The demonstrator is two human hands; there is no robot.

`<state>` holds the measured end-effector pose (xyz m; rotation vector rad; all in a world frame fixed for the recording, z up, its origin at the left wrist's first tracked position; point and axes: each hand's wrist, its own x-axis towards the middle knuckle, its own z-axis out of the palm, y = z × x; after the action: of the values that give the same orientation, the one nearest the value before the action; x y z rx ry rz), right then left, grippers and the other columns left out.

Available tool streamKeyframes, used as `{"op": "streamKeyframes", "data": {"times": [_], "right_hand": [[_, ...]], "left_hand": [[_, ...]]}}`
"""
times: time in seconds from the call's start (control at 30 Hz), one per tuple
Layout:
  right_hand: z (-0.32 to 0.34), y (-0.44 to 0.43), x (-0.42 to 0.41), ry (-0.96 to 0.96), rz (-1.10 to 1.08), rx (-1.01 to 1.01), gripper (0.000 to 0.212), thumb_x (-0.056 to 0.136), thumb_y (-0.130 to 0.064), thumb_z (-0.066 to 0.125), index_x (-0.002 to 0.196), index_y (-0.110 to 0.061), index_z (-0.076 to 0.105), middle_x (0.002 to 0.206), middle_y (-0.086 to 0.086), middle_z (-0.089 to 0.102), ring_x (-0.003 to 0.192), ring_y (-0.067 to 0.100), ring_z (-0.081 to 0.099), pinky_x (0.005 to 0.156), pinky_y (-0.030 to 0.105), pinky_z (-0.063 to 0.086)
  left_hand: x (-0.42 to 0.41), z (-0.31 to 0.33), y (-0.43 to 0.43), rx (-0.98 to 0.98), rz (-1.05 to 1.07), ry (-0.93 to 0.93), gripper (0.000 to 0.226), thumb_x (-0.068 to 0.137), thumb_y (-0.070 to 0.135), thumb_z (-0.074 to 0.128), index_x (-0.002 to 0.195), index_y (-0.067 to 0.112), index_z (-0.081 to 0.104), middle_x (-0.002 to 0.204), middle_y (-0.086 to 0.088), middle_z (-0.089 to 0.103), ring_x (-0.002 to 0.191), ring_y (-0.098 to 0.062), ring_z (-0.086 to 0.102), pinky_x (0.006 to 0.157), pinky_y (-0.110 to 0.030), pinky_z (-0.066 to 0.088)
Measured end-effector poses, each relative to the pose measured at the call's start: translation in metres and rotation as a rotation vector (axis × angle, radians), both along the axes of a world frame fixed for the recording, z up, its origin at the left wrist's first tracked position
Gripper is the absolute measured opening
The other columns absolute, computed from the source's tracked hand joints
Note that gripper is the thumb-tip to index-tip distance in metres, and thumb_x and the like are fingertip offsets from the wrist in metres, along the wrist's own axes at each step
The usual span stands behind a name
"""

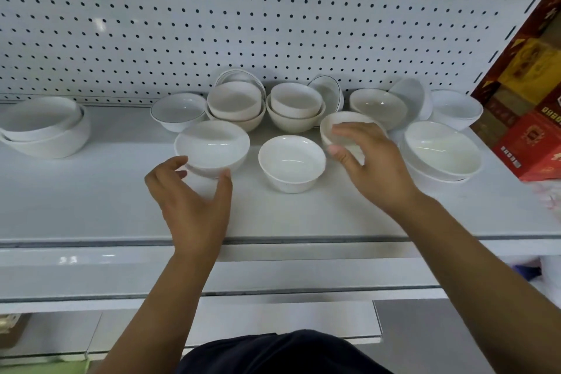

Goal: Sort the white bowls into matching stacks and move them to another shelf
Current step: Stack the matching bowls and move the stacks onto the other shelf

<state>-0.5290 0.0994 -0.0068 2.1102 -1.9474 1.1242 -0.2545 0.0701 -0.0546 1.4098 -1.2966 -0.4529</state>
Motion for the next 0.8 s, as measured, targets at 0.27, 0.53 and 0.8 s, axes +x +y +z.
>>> {"op": "streamKeyframes", "data": {"times": [0.27,0.53,0.8], "right_hand": [[0.020,-0.021,-0.029,0.112,-0.081,0.586,0.046,0.102,-0.036,0.059,0.066,-0.010,0.047,0.062,0.004,0.046,0.063,0.022,0.043,0.055,0.031,0.031],[0.020,-0.018,-0.038,0.095,-0.031,0.441,0.052,0.098,-0.029,0.065,0.057,-0.017,0.037,0.053,-0.001,0.035,0.056,0.018,0.034,0.054,0.033,0.027],[0.029,-0.001,-0.042,-0.122,0.100,0.179,0.033,0.100,-0.025,0.063,0.071,-0.009,0.061,0.056,-0.003,0.040,0.059,0.012,0.037,0.055,0.015,0.029]], "left_hand": [[-0.031,0.007,0.031,-0.147,-0.260,0.029,0.032,0.088,0.032,0.079,0.108,0.019,0.058,0.107,0.007,0.062,0.098,-0.011,0.060,0.081,-0.014,0.046],[-0.070,0.000,0.039,-0.184,-0.403,-0.068,0.025,0.088,0.032,0.075,0.107,0.021,0.063,0.107,0.007,0.065,0.098,-0.012,0.062,0.080,-0.019,0.051],[-0.100,-0.001,0.050,-0.307,-0.345,-0.037,0.022,0.088,0.023,0.076,0.103,0.007,0.071,0.104,0.003,0.071,0.089,-0.011,0.067,0.085,-0.014,0.051]]}}
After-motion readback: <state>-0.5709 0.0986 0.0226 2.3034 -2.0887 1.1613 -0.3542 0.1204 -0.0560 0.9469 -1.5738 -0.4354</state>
